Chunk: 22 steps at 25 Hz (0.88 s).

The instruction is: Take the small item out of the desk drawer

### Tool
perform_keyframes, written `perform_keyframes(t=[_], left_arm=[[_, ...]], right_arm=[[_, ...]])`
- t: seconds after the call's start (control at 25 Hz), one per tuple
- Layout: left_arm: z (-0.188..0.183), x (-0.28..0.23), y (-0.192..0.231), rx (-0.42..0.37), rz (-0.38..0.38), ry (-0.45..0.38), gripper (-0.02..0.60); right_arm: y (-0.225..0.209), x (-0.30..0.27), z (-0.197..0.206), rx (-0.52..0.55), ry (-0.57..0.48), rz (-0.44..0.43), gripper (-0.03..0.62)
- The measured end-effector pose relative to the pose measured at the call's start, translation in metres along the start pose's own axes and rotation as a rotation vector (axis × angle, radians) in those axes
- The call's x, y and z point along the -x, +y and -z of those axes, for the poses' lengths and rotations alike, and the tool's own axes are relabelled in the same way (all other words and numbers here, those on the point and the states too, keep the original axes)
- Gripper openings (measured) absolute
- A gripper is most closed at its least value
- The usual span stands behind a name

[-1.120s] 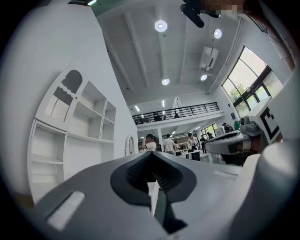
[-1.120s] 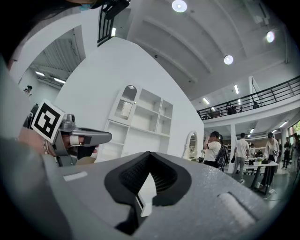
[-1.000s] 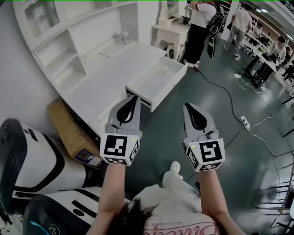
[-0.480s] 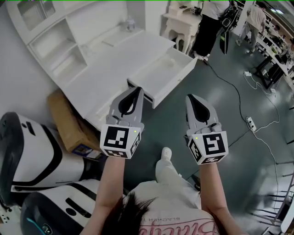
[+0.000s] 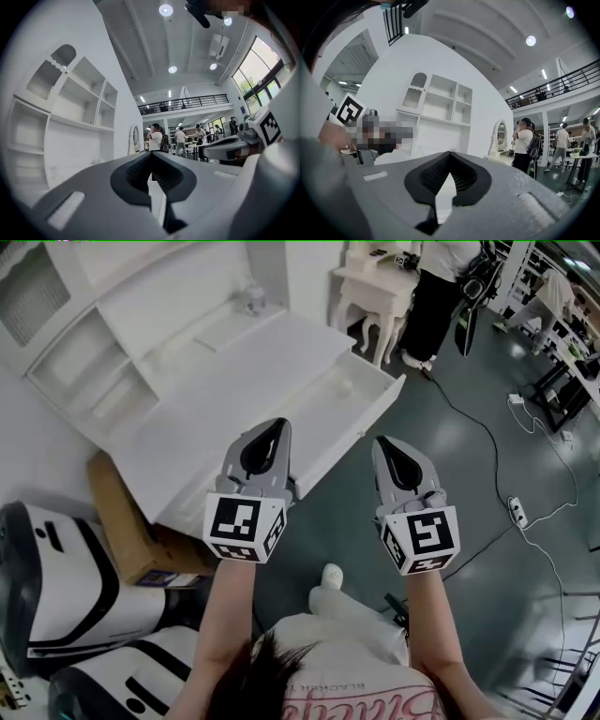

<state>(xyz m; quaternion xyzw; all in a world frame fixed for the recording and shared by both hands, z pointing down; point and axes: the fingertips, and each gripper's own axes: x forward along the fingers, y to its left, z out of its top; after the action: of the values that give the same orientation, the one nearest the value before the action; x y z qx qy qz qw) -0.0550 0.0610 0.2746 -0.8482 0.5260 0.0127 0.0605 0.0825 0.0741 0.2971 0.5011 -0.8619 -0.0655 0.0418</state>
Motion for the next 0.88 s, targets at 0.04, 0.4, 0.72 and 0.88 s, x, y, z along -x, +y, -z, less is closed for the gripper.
perform_keyframes(t=[0.04, 0.4, 0.72, 0.88], left_arm=[[0.001, -0.013, 0.001, 0.003, -0.003, 0.001, 0.015], [0.005, -0.084, 0.005, -0.003, -0.030, 0.016, 0.014], [0.021, -0.099, 0.007, 0.000, -0.038, 0.054, 0.015], [0.027, -0.108, 0.014, 0.007, -0.038, 0.063, 0.015]], right_arm=[[-0.010, -0.008, 0.002, -0.001, 0.004, -0.002, 0.002], [-0.066, -0.059, 0.012, -0.005, 0.023, -0.046, 0.002], [-0.075, -0.074, 0.029, -0.026, 0.041, -0.066, 0.002], [-0.077, -0.083, 0.036, -0.023, 0.055, -0.066, 0.002]])
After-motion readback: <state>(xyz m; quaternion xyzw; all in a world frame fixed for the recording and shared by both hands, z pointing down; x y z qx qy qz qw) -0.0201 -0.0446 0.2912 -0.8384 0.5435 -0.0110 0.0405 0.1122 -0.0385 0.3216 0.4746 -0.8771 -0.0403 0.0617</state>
